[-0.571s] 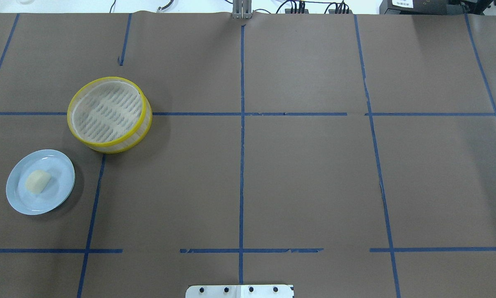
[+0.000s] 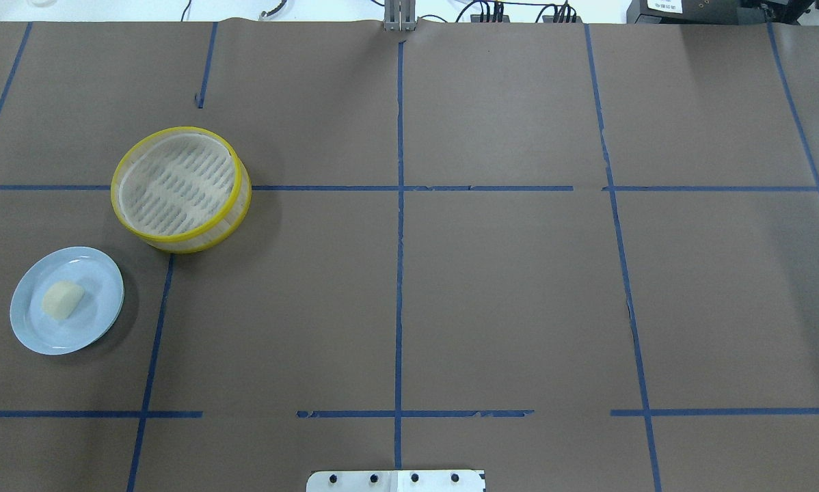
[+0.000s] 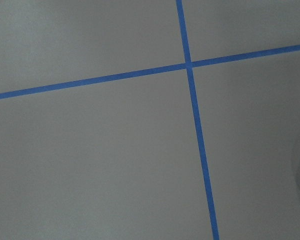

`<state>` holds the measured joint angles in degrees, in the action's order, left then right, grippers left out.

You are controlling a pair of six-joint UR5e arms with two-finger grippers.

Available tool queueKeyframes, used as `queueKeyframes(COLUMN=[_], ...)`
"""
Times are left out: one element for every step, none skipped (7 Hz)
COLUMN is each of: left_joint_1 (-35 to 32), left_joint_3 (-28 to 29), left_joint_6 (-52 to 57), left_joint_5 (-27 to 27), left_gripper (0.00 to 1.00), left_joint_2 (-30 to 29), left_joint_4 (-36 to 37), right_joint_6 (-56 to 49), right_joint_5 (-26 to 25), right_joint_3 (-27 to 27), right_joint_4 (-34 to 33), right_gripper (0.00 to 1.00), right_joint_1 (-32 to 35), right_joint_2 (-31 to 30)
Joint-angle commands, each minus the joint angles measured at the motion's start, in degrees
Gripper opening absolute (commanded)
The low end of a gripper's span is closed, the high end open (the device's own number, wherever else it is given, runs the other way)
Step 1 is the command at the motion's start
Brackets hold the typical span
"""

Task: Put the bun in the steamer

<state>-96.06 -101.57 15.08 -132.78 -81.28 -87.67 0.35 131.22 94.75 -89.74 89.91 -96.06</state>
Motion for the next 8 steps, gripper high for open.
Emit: queueKeyframes(left_joint_1=[0.34, 3.47, 12.29, 18.39, 21.32, 29.96, 31.7, 36.16], left_joint_3=[2.32, 3.3, 2.7, 3.13, 3.22, 3.65, 2.79, 2.17], left_joint_6=[-0.05, -1.96, -11.99, -17.74, -27.2, -35.21, -40.69, -44.66], left_joint_5=[-0.37, -0.81, -1.07, -0.99, -0.64, 0.93, 2.95, 3.05], left_gripper=[1.0, 1.0, 1.0, 1.0, 1.0, 1.0, 1.0, 1.0], left_joint_2=[-0.19, -0.11, -0.54, -0.55, -0.72, -1.16, -1.94, -2.39], left_joint_4=[-3.96, -13.05, -16.44, -24.74, -31.18, -35.51, -35.9, -37.12], right_joint_6=[0.0, 0.0, 0.0, 0.0, 0.0, 0.0, 0.0, 0.0], right_joint_5=[0.0, 0.0, 0.0, 0.0, 0.0, 0.0, 0.0, 0.0], right_joint_3=[0.0, 0.0, 0.0, 0.0, 0.0, 0.0, 0.0, 0.0], right_joint_4=[0.0, 0.0, 0.0, 0.0, 0.0, 0.0, 0.0, 0.0], right_gripper=[1.0, 1.0, 1.0, 1.0, 1.0, 1.0, 1.0, 1.0], right_joint_1=[0.0, 0.0, 0.0, 0.0, 0.0, 0.0, 0.0, 0.0], right_joint_2=[0.0, 0.0, 0.0, 0.0, 0.0, 0.0, 0.0, 0.0])
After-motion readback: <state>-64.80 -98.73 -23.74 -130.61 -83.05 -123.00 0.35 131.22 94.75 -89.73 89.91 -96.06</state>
